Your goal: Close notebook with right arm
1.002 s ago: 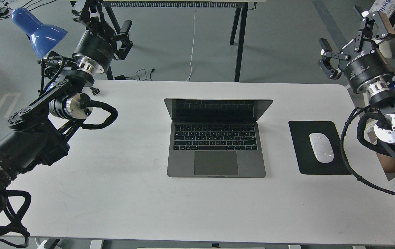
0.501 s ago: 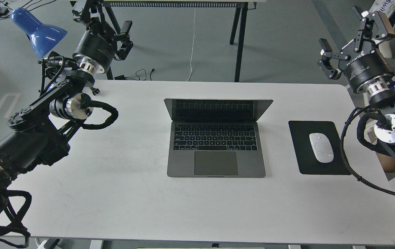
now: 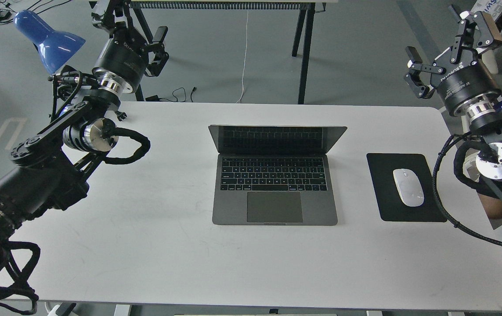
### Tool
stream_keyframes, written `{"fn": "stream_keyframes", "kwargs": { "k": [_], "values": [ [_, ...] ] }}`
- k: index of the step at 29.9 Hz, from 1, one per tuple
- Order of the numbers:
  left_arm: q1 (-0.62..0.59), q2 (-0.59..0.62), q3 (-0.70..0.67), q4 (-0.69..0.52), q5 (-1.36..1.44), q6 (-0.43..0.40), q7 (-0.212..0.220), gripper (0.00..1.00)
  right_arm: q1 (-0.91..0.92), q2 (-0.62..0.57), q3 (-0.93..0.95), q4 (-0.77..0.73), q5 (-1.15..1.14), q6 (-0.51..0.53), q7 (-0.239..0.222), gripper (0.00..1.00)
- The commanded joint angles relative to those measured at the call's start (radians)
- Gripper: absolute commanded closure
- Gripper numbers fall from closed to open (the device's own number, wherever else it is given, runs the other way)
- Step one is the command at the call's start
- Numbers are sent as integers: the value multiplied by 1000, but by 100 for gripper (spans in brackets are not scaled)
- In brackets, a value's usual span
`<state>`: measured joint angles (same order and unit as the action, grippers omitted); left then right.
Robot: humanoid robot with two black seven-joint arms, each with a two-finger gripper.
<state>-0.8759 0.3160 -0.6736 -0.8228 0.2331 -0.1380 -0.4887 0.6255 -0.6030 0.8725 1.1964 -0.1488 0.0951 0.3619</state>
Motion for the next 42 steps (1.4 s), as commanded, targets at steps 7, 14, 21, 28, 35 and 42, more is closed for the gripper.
{"fn": "stream_keyframes", "kwargs": {
  "k": [7,14,21,28,35,42],
  "values": [
    [0,0,0,-1,0,0,0,0,63,-10,-64,-9,-12,-5,-4,0],
    [0,0,0,1,0,0,0,0,215,-27,-266,-11,-14,-49,-27,0],
    [0,0,0,-1,0,0,0,0,359,-20,-464,-66,-14,-74,-29,0],
    [0,0,0,1,0,0,0,0,413,18,-543,-118,-14,-74,-47,0],
    [0,0,0,-1,0,0,0,0,416,111,-584,-185,-17,-74,-63,0],
    [0,-1,0,1,0,0,0,0,450,170,-647,-233,-15,-74,-64,0]
  ]
}}
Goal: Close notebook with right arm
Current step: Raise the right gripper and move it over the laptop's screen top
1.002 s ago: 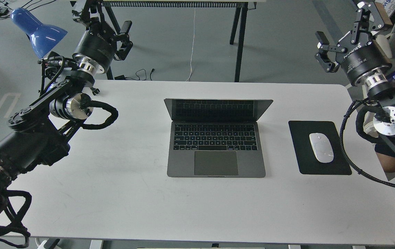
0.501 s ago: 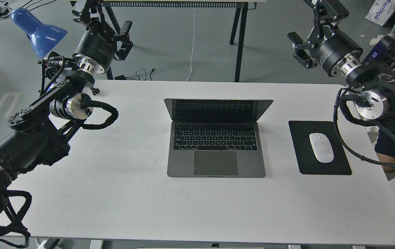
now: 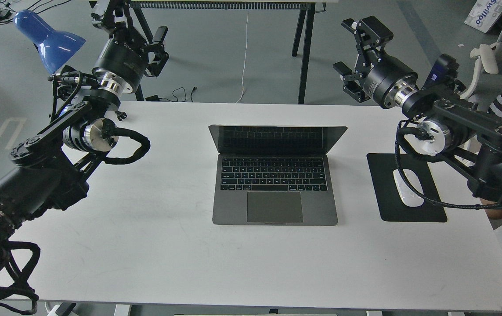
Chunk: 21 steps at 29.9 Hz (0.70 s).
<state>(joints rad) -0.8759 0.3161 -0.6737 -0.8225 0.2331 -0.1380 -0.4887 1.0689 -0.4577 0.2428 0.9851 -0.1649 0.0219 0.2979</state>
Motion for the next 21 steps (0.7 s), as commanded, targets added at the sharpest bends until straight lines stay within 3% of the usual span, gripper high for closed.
{"fn": "stream_keyframes", "kwargs": {
  "k": [1,21],
  "values": [
    [0,0,0,-1,0,0,0,0,9,36,-19,-31,1,0,0,0],
    [0,-2,-1,-1,0,0,0,0,48,166,-122,-164,-1,3,0,0]
  ]
}}
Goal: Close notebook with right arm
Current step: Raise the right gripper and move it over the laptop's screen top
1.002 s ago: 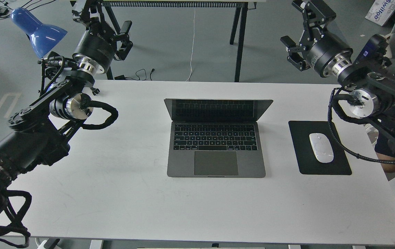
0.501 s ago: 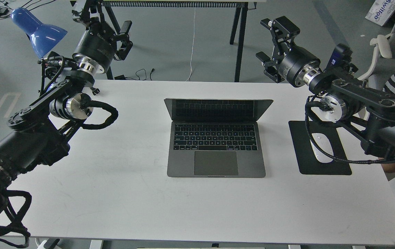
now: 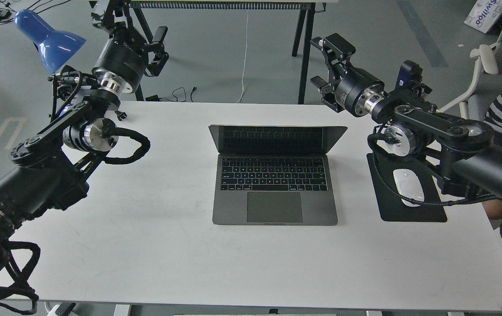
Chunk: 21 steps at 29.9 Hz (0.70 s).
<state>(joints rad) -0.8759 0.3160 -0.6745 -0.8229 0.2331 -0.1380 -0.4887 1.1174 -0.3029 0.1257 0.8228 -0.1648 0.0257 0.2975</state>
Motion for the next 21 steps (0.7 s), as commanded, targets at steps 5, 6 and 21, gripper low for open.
{"fn": "stream_keyframes", "kwargs": {
  "k": [5,6,21],
  "values": [
    [0,0,0,1,0,0,0,0,1,33,-46,-34,1,-1,-5,0],
    [0,-1,0,-1,0,0,0,0,-1,42,-52,-42,2,-1,-5,0],
    [0,0,0,-1,0,0,0,0,-8,48,-76,-24,-1,-1,-14,0]
  ]
}}
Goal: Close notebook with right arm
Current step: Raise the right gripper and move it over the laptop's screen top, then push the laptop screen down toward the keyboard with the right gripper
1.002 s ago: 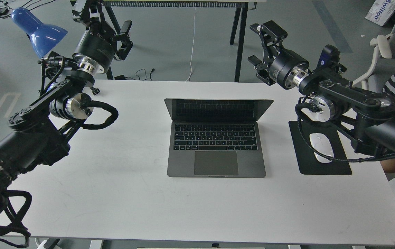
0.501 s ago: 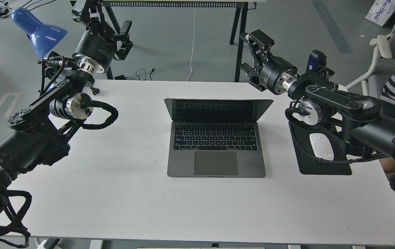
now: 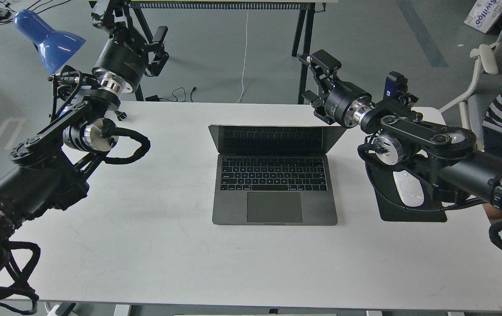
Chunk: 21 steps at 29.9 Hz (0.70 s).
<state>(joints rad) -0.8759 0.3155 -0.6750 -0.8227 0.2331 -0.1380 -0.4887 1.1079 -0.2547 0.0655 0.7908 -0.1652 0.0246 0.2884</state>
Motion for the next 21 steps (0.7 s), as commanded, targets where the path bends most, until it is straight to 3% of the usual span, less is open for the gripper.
{"fn": "stream_keyframes", "kwargs": {
  "k": [1,21],
  "values": [
    [0,1,0,0,0,0,0,0,1,0,-33,10,3,0,-5,0],
    [0,1,0,-1,0,2,0,0,0,-44,-116,137,7,-5,-6,0]
  ]
}}
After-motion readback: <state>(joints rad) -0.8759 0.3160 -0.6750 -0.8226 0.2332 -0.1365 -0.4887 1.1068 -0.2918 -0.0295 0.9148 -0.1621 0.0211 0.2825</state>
